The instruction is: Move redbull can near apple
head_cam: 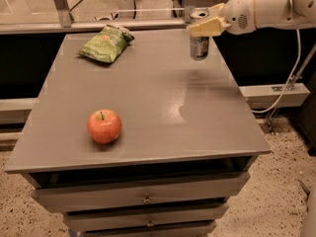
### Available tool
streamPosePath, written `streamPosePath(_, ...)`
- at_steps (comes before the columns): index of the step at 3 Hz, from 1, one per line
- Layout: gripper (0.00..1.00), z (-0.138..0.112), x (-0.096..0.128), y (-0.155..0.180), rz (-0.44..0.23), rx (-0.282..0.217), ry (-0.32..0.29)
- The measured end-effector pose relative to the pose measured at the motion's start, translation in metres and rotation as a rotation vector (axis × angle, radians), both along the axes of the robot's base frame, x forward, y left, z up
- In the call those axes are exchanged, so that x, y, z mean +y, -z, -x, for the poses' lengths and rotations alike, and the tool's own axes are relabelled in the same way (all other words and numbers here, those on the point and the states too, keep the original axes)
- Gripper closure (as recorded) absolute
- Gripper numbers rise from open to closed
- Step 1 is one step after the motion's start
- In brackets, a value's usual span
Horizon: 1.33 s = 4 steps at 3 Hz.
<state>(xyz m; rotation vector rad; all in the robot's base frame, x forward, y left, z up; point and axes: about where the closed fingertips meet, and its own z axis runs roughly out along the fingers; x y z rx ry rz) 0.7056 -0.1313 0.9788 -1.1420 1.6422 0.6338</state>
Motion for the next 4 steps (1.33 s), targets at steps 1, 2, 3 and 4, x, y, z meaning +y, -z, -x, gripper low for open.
streamPosePath(1,1.0,0.019,0.022,0.003,-0.033,0.033,-0.063)
streamPosePath(2,1.0,0.051,0.064,0.0,-0.103,0.065,-0.155)
streamPosePath(3,1.0,0.099,0.122,0.01,-0.179,0.125,-0.252)
streamPosePath(4,1.0,0.128,0.155,0.026,-0.206,0.147,-0.31)
